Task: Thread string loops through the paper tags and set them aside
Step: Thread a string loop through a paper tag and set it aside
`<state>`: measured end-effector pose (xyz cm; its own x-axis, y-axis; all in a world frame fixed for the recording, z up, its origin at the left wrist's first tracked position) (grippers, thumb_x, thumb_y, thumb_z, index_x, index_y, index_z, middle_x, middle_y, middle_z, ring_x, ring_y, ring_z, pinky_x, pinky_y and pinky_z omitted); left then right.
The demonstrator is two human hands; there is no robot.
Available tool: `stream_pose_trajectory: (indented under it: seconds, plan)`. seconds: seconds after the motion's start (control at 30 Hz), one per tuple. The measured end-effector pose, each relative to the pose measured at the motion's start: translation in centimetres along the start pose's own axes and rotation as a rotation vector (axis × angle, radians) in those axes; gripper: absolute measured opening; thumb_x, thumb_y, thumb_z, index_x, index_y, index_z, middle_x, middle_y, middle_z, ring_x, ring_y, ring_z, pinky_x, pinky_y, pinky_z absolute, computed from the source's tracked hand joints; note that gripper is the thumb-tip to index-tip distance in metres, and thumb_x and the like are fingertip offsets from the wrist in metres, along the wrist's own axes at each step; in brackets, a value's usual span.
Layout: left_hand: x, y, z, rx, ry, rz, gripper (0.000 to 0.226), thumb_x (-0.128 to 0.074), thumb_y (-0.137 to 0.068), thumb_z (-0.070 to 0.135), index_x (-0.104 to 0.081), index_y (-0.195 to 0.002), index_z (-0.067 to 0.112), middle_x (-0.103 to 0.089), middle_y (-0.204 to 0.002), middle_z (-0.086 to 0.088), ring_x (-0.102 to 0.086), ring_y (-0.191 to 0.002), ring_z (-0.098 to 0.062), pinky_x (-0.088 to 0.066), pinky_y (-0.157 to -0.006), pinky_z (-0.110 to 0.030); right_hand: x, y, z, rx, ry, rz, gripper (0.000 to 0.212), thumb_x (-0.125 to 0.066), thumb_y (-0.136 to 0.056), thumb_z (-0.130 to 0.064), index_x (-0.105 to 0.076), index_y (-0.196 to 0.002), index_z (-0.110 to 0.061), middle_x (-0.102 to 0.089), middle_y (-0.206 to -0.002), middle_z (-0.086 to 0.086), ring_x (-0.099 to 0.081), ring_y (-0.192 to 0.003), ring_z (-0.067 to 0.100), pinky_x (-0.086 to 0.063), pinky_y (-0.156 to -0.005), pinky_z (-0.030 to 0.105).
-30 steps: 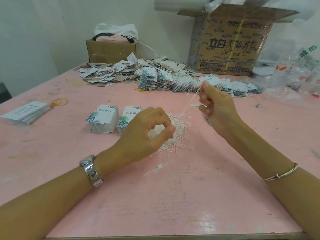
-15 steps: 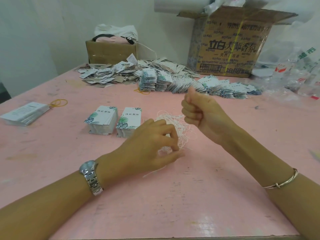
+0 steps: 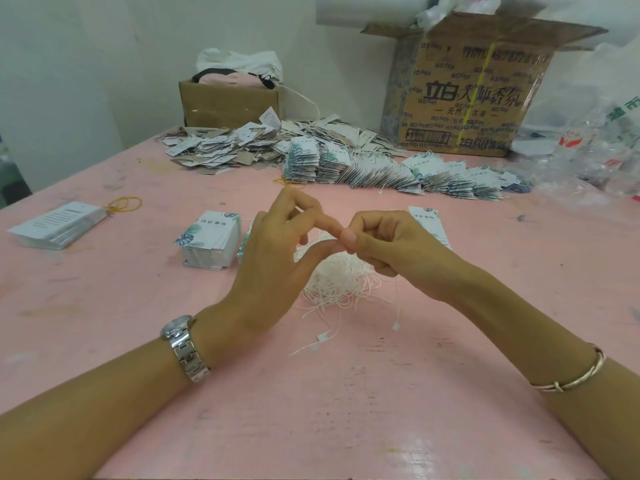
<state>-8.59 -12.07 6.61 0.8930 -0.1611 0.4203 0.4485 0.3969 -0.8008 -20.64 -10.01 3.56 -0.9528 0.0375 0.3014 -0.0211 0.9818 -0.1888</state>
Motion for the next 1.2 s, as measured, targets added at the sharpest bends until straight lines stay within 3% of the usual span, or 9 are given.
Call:
stream_pose_trajectory:
  seconds: [0.23,0.4,0.5,0.6,0.7,0.8,0.93,1.03,1.2]
  plan:
    - [0.5,0.0,-0.4,0.014,-0.080,0.022,0.014,-0.071,-0.087,0.034,-0.071,-0.095,0.022,-0.049,-0.098,0.008,-0.049,-0.073,-0.015,-0.044,-0.077,-0.045,0.6,-0.2,0.3,-0.008,-0.005,0.025,0.026,-0.068,-0.081,-0.034,-0.068,-0.087,-0.009,-0.037,-0.056,0.000,-0.017,-0.049,0.013,-0.016,-0.042,0.020]
    - [0.8,-0.3,-0.6,-0.014,-0.174,-0.015,0.020,-0.072,-0.086,0.040,-0.073,-0.095,0.023,-0.055,-0.098,0.005,-0.050,-0.077,-0.012,-0.040,-0.078,-0.037,0.9,-0.2,0.6,-0.029,-0.027,0.033,0.011,-0.072,-0.077,-0.028,-0.071,-0.078,-0.018,-0.034,-0.053,-0.002,-0.021,-0.046,0.009,-0.019,-0.041,0.018]
    - [0.7,-1.2,-1.3,-0.068,-0.358,-0.184,0.038,-0.062,-0.084,0.057,-0.072,-0.100,0.025,-0.061,-0.100,0.007,-0.051,-0.083,-0.011,-0.031,-0.077,-0.032,1.2,-0.3,0.8,-0.027,-0.069,0.073,0.009,-0.074,-0.075,-0.026,-0.072,-0.077,-0.017,-0.037,-0.050,-0.008,-0.023,-0.044,0.006,-0.020,-0.040,0.015]
    - [0.1,-1.4,-4.2,0.004,-0.646,-0.475,0.070,-0.034,-0.072,0.082,-0.068,-0.113,0.036,-0.065,-0.113,0.014,-0.053,-0.102,-0.012,-0.023,-0.080,-0.029,1.8,-0.4,1.0,-0.016,-0.080,0.122,0.010,-0.075,-0.072,-0.027,-0.073,-0.075,-0.018,-0.044,-0.051,-0.009,-0.027,-0.043,0.005,-0.022,-0.040,0.014]
    - [0.0,-0.6,-6.7,0.102,-0.781,-0.676,0.090,-0.024,-0.056,0.091,-0.063,-0.119,0.039,-0.062,-0.123,0.016,-0.051,-0.111,-0.011,-0.028,-0.087,-0.028,1.9,-0.5,1.2,-0.013,-0.083,0.129,0.012,-0.076,-0.072,-0.027,-0.074,-0.078,-0.016,-0.050,-0.054,-0.006,-0.032,-0.043,0.004,-0.023,-0.040,0.014]
    - [0.4,-0.2,-7.6,0.175,-0.787,-0.743,0.097,-0.030,-0.048,0.095,-0.065,-0.119,0.039,-0.065,-0.113,0.008,-0.053,-0.103,-0.018,-0.041,-0.083,-0.030,1.8,-0.5,1.4,-0.020,-0.090,0.131,0.012,-0.076,-0.072,-0.027,-0.074,-0.077,-0.017,-0.051,-0.056,-0.006,-0.033,-0.044,0.004,-0.024,-0.040,0.013]
    - [0.4,-0.1,-7.4,0.138,-0.857,-0.747,0.067,-0.052,-0.068,0.083,-0.065,-0.118,0.041,-0.065,-0.107,0.005,-0.054,-0.101,-0.019,-0.037,-0.070,-0.029,1.7,-0.5,1.5,-0.039,-0.087,0.140,0.004,-0.075,-0.078,-0.021,-0.072,-0.076,-0.017,-0.049,-0.054,-0.008,-0.032,-0.044,0.003,-0.023,-0.040,0.013]
    - [0.4,-0.3,-7.1,0.101,-0.847,-0.714,0.040,-0.060,-0.081,0.067,-0.069,-0.103,0.035,-0.065,-0.096,0.003,-0.057,-0.095,-0.021,-0.042,-0.069,-0.029,1.8,-0.5,1.7,-0.052,-0.079,0.160,0.010,-0.071,-0.085,-0.011,-0.072,-0.076,-0.016,-0.049,-0.053,-0.008,-0.031,-0.044,0.003,-0.021,-0.040,0.014]
    - [0.5,-0.6,-7.0,0.094,-0.799,-0.668,0.028,-0.062,-0.088,0.055,-0.072,-0.106,0.036,-0.071,-0.097,0.008,-0.060,-0.095,-0.019,-0.045,-0.071,-0.027,1.8,-0.5,1.8,-0.071,-0.068,0.175,0.017,-0.071,-0.086,-0.010,-0.072,-0.073,-0.020,-0.049,-0.053,-0.008,-0.031,-0.044,0.003,-0.021,-0.040,0.014]
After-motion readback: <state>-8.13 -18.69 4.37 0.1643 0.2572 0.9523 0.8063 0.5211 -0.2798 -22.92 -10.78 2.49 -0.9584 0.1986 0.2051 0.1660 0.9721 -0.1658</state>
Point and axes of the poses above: each hand's wrist, its own y-axis away from the middle knuckle, its own x-axis out of the back of the hand, z = x × y, the point moved 10 cm from there along -y, towards the middle knuckle
